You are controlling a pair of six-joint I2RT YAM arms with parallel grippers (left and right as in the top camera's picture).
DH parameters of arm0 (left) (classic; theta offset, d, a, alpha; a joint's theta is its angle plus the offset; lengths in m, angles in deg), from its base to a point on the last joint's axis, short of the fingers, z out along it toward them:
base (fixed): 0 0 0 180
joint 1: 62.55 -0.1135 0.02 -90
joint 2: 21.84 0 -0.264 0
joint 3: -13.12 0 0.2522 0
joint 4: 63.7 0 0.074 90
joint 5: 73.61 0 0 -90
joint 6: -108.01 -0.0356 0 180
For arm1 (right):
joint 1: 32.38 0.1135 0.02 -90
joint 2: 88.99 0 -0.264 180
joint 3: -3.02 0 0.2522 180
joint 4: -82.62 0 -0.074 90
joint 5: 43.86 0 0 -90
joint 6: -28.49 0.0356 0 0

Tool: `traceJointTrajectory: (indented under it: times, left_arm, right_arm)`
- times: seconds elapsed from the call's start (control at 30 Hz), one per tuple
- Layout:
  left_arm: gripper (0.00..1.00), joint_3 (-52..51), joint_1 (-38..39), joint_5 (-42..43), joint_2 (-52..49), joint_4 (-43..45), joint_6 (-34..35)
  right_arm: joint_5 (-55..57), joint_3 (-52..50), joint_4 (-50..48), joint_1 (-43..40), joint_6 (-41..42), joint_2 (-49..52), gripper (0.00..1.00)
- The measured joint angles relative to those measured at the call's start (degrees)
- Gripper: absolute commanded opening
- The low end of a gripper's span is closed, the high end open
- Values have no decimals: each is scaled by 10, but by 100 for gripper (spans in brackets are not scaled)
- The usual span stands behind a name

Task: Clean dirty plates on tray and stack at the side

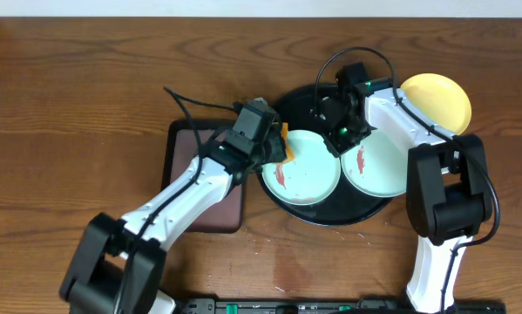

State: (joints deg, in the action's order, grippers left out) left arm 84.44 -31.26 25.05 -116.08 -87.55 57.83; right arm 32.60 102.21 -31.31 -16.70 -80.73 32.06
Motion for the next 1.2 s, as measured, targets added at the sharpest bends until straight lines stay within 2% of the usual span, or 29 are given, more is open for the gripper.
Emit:
traceJointTrajectory:
  times: [0.37, 0.8, 1.07, 1.2]
  left_arm:
    - [8, 0, 40, 0, -64, 44, 76]
    - [8, 0, 85, -31, -71, 46, 107]
    - [8, 0, 85, -48, -111, 76, 144]
    - [8, 0, 85, -59, -116, 64, 151]
  right_arm:
    - [-3, -1, -8, 0, -7, 0, 1]
    - [-10, -9, -35, 0, 99, 0, 1]
    - [-12, -9, -39, 0, 118, 0, 1]
    - [-12, -9, -40, 0, 122, 0, 1]
